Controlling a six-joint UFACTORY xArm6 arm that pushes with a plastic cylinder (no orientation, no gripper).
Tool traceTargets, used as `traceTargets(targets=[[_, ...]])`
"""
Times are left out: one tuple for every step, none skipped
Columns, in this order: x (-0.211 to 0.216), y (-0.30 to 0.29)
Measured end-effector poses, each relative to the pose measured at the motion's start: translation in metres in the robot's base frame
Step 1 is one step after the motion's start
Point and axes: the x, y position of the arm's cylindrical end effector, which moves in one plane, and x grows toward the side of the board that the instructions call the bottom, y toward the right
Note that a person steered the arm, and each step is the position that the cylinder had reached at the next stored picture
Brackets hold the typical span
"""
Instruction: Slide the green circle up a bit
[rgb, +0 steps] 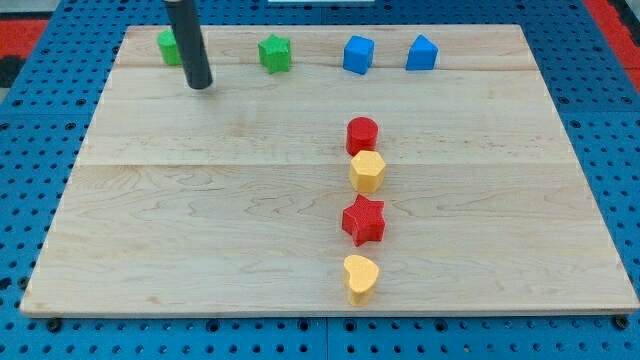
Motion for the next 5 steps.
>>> traceTargets(targets=[[-0.025,-0.016],[-0.052,-0.016],[-0.069,-0.016],[-0.088,0.001],[-0.107,0.036]])
